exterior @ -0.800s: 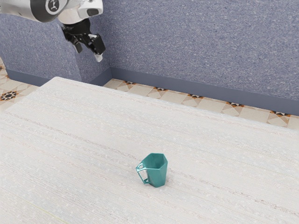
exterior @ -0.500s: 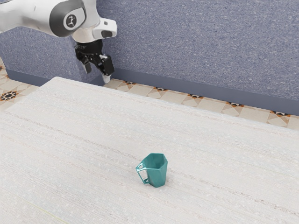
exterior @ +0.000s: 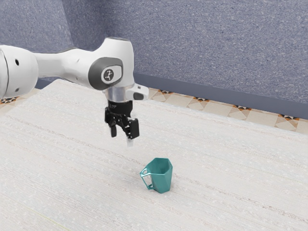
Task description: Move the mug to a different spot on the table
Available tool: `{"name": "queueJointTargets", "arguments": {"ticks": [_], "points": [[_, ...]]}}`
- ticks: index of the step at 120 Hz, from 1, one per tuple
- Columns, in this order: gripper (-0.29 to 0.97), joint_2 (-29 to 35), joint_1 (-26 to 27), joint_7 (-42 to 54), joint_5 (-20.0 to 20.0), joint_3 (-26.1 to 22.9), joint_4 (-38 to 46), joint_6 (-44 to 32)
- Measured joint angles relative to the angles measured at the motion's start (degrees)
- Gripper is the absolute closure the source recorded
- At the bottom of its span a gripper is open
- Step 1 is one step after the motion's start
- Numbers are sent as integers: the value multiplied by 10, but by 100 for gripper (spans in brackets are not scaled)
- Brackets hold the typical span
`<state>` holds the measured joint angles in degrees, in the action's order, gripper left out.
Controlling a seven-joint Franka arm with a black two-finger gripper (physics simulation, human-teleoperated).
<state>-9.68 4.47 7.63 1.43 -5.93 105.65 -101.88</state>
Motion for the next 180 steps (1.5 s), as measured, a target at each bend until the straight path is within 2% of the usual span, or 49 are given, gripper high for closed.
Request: {"name": "queueJointTargets", "arguments": {"ticks": [15,32,55,99,124,147,180], "points": [[0,-2,0,25,23,-19,57,-39],[0,-11,3,55,42,-46,81,-72],[0,-55,1,93,50,-49,82,-121],[1,-88,-4,204,77,-47,103,-197],[17,-92,-5,247,115,-45,116,-242],[32,-92,-6,274,124,-39,129,-264],[46,-92,-6,303,141,-39,133,-285]]}}
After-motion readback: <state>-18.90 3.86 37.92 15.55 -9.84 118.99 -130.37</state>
